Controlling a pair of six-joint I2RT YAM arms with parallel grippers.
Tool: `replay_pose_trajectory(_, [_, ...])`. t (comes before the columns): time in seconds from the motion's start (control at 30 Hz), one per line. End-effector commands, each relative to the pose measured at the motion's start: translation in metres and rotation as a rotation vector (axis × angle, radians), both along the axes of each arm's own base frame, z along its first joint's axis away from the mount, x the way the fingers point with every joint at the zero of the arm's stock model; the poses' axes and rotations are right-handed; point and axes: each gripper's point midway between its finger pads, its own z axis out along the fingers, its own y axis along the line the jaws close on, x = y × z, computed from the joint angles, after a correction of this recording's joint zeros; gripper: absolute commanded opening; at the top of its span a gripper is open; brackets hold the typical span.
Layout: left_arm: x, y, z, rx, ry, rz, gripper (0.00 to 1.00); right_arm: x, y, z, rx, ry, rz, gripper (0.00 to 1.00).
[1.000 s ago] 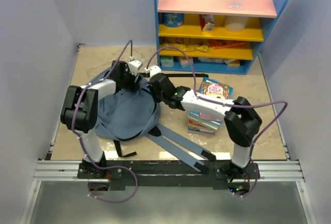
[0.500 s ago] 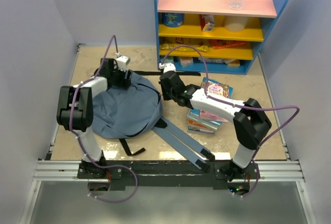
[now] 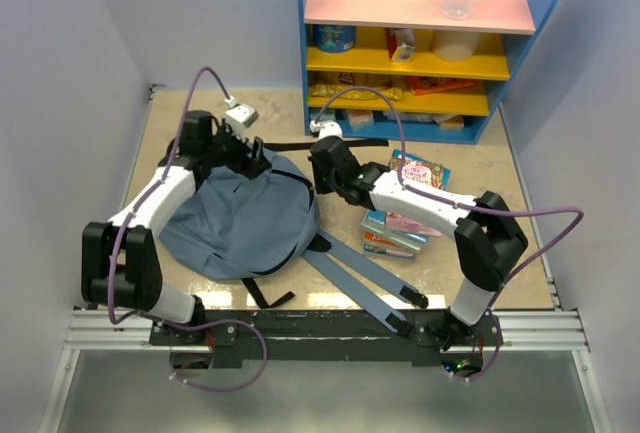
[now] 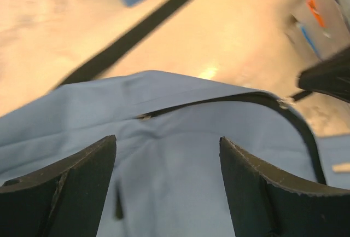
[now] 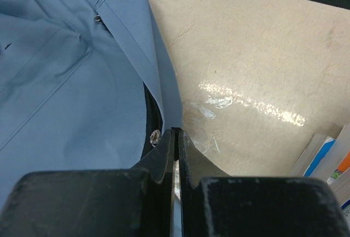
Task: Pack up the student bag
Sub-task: Unzip the student bag at the center of the board.
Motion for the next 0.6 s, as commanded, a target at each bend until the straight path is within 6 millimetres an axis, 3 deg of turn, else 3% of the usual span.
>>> replay_pose_trajectory(0.0, [-0.001, -0.035, -0.036, -0.02, 0.029, -0.128, 0.79, -0.002, 0.011, 0.015, 0.055, -0.024, 0.01, 0.0])
replay_pose_trajectory(0.03, [0.006, -0.036, -0.038, -0.009, 0.019, -0.134, 0.78, -0.002, 0.011, 0.016, 0.052, -0.029, 0.008, 0.0])
replay_pose_trajectory(0.17, [0.022, -0.029, -0.077, 0.097, 0.027, -0.16, 0.76, 0.001, 0.01, 0.021, 0.048, -0.043, 0.005, 0.0])
replay_pose_trajectory(0.3, [0.024, -0.023, -0.09, 0.212, -0.071, -0.234, 0.76, 0.002, 0.014, 0.016, 0.045, -0.034, 0.011, 0.0])
replay_pose_trajectory(0.37, [0.038, -0.025, -0.07, 0.219, -0.204, -0.226, 0.8, 0.004, 0.017, 0.014, 0.045, -0.032, 0.013, 0.0])
replay_pose_trajectory(0.43, [0.035, -0.029, -0.064, 0.211, -0.258, -0.255, 0.84, 0.005, 0.019, 0.009, 0.039, -0.023, 0.017, 0.0])
replay_pose_trajectory(0.47, [0.034, -0.037, -0.044, 0.178, -0.336, -0.298, 0.85, 0.005, 0.021, 0.007, 0.039, -0.018, 0.02, 0.0])
replay_pose_trajectory(0.5, [0.024, -0.04, -0.048, 0.172, -0.357, -0.325, 0.89, 0.005, 0.022, 0.008, 0.041, -0.018, 0.023, 0.0])
replay_pose_trajectory(0.57, [0.021, -0.047, -0.027, 0.158, -0.465, -0.341, 0.93, 0.005, 0.023, 0.006, 0.042, -0.012, 0.029, 0.0])
